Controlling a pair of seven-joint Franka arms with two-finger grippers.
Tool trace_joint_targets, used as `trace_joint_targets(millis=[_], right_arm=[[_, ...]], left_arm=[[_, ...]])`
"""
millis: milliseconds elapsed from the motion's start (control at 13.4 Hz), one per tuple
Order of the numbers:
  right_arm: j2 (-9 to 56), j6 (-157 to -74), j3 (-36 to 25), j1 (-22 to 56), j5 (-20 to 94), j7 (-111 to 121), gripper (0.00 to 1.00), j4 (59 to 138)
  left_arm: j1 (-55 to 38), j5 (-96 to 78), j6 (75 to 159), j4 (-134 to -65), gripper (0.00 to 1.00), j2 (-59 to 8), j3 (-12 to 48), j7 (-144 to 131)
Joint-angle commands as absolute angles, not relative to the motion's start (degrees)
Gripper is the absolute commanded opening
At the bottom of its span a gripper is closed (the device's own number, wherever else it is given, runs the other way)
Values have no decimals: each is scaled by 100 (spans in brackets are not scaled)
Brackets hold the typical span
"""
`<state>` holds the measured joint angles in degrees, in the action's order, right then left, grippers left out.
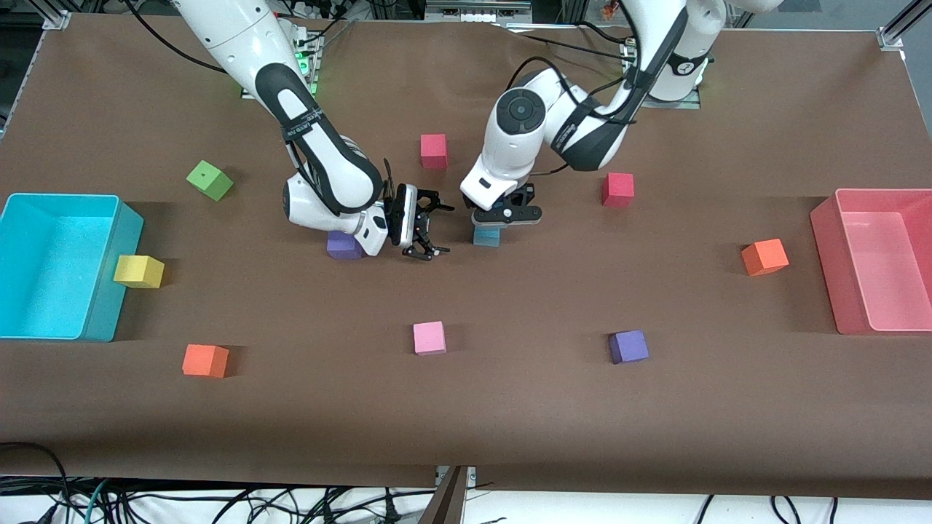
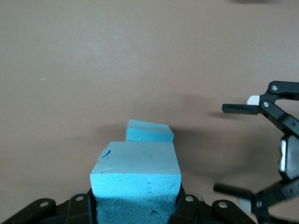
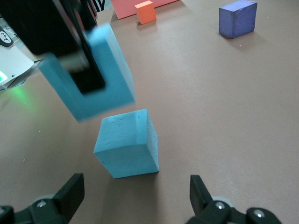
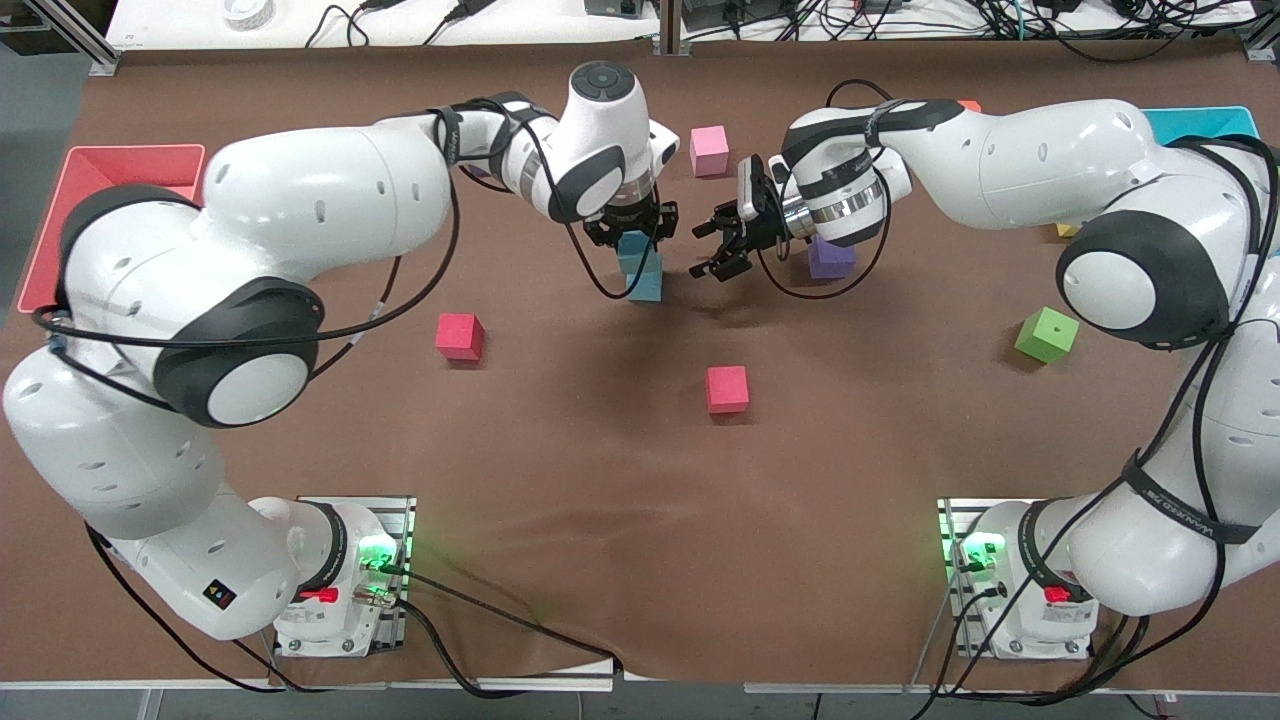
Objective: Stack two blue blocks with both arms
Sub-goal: 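Carry the cube with the left gripper and lower it onto the placed cube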
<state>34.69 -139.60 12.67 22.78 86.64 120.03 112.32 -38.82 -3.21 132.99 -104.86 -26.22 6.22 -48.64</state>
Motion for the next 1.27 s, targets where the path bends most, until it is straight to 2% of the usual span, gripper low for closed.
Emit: trace_joint_targets(millis=[0, 1197], right_arm=[[3428, -13887, 1292, 2224, 8807, 12182, 100, 11312], [3498, -13887, 1283, 2224, 8815, 12199, 100, 11285]], left_arm=[[-4104, -413, 13298, -10283, 0, -2742, 370, -4983], [-4359, -448, 13333, -10248, 0, -3102, 229, -5256]])
